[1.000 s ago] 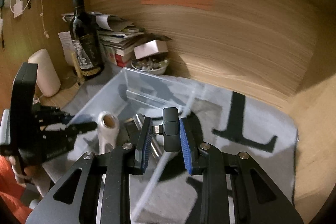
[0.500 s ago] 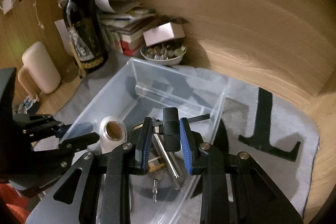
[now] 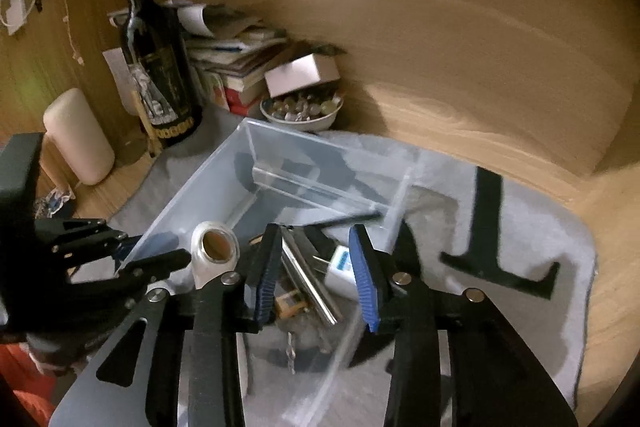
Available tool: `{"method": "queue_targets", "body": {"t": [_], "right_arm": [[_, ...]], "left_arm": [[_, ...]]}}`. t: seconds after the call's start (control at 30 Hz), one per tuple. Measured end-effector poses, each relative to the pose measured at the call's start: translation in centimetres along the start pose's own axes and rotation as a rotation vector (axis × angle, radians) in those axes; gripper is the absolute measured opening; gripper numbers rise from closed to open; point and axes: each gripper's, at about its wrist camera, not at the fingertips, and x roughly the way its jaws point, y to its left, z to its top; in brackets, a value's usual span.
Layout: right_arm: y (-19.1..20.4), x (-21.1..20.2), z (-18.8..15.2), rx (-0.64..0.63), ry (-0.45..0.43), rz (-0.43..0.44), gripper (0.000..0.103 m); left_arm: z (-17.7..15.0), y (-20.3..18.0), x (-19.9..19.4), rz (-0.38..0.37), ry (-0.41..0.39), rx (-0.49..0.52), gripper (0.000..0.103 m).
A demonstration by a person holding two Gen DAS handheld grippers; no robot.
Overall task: Organize rigid objects
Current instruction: 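Carry the black plug into the box and open the right gripper, then grasp the second black plug on the mat with the right gripper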
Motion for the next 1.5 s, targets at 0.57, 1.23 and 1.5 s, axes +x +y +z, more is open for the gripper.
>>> {"method": "queue_targets", "body": {"t": [0.57,1.23,1.5], "right_arm": [[-3.2,-5.9,-8.7,0.131,0.001,-0.112,0.041],[-1.7,-3.6,-15.2,0.183,0.107,0.028,0.022],[-2.6,-4.9,-13.4,0.187,0.035,-0.033,0.022]], "left_arm": [[-0.2,0.4,-0.2,0.003,0.0,-0.016,0.016],[-0.1,-0.2,-0.3,0.047,0.008,-0.006,0.014],[0.0,-0.2,-0.4,0.04,-0.001,-0.002,0.014]]}}
